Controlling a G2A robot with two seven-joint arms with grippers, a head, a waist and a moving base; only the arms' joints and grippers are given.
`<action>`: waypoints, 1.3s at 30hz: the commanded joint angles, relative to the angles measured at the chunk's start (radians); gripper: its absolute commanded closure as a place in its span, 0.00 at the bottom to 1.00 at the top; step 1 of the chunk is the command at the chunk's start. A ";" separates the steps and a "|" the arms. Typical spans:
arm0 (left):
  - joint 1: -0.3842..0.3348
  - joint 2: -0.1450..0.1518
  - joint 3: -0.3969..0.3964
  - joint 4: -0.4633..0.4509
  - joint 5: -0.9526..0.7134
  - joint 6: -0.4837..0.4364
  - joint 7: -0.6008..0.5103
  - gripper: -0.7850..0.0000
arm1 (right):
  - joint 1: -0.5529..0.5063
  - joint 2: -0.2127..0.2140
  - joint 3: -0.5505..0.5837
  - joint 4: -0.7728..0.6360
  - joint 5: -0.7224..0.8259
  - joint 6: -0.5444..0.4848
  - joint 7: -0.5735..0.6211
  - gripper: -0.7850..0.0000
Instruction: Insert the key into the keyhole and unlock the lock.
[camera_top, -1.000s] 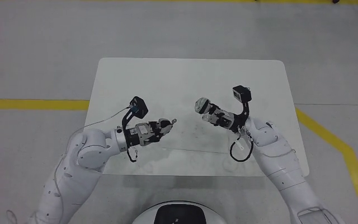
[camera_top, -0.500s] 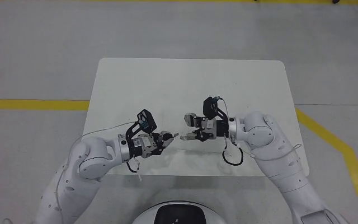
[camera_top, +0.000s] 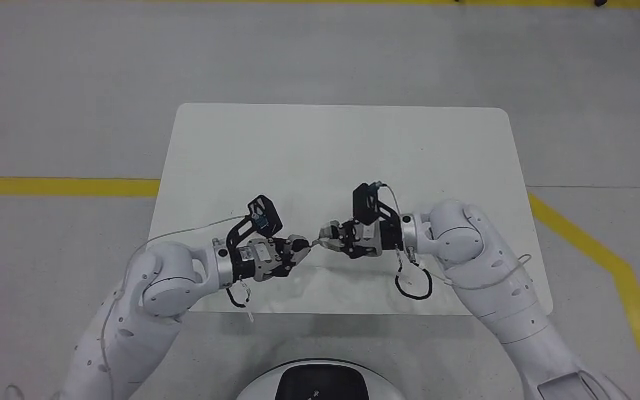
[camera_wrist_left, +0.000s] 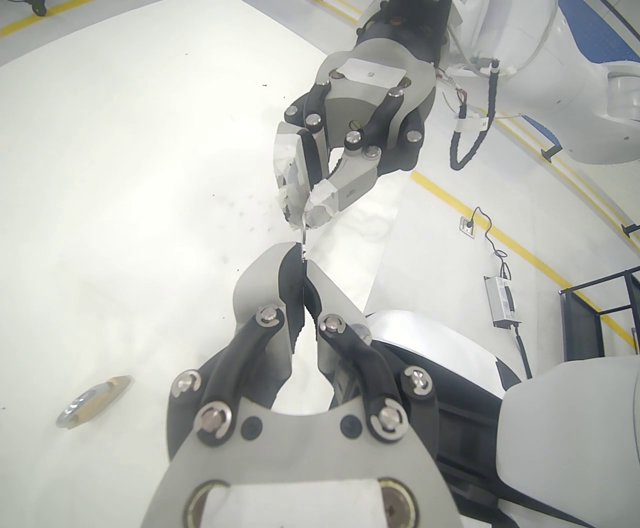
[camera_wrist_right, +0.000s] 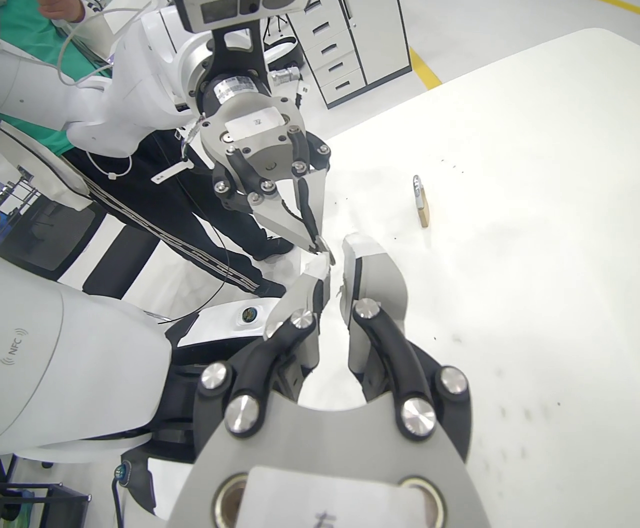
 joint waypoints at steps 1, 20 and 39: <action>-0.005 0.000 0.007 0.002 0.001 0.000 -0.001 1.00 | 0.001 0.002 -0.004 -0.003 0.004 -0.006 0.001 0.93; -0.003 0.013 0.019 0.004 0.006 -0.009 0.019 1.00 | 0.030 0.019 -0.051 -0.025 0.016 -0.012 0.017 1.00; 0.031 0.038 -0.106 0.052 -0.055 -0.059 0.121 0.00 | -0.046 0.046 0.071 0.056 0.109 -0.052 -0.240 1.00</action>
